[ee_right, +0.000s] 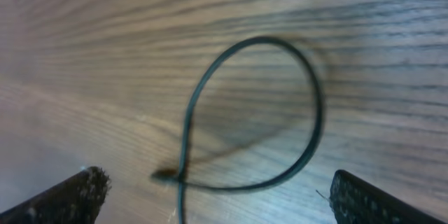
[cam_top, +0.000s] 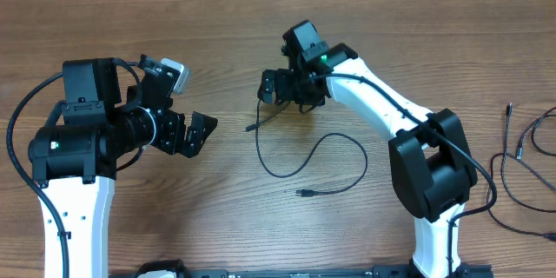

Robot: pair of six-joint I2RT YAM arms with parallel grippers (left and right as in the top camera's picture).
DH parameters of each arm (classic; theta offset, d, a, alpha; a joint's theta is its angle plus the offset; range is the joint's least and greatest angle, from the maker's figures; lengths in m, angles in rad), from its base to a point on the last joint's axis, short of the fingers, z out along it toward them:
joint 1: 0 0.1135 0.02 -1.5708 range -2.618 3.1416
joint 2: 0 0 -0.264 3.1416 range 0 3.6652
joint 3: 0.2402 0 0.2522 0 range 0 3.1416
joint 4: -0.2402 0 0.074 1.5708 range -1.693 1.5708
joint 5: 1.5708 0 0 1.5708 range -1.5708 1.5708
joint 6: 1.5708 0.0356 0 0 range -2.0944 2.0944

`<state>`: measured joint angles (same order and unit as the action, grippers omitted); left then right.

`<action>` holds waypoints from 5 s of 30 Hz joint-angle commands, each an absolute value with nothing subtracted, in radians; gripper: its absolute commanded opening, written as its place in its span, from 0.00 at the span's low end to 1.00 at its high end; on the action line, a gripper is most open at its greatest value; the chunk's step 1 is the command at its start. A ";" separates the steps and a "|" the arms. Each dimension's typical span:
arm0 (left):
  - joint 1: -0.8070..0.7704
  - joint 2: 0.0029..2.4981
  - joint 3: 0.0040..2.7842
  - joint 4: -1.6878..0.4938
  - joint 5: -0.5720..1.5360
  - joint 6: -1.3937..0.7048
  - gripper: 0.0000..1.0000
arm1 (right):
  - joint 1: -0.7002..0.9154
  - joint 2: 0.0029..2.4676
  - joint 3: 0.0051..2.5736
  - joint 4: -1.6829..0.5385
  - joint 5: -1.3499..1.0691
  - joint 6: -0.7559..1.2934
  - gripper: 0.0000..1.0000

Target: Untangle cables

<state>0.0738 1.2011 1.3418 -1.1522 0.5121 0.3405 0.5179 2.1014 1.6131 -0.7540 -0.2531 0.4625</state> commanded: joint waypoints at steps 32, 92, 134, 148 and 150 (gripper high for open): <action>0.078 1.204 1.357 -1.151 0.513 0.352 1.00 | -0.081 1.701 2.309 -0.500 0.255 0.273 0.04; 0.078 1.204 1.357 -1.152 0.513 0.352 1.00 | -0.584 2.121 2.310 -1.594 -0.256 0.121 1.00; 0.078 1.204 1.357 -1.152 0.513 0.352 1.00 | 0.129 1.560 2.310 -1.693 -0.001 0.106 1.00; 0.078 1.200 1.357 -1.151 0.513 0.352 1.00 | 0.129 1.560 2.310 -1.693 -0.001 0.106 1.00; 0.078 1.194 1.357 -1.152 0.513 0.352 1.00 | 0.129 1.560 2.310 -1.693 -0.001 0.106 1.00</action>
<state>0.0738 1.2011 1.3418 -1.1526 0.5121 0.3405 0.1261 1.5589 2.3016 -1.6955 0.0036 0.1047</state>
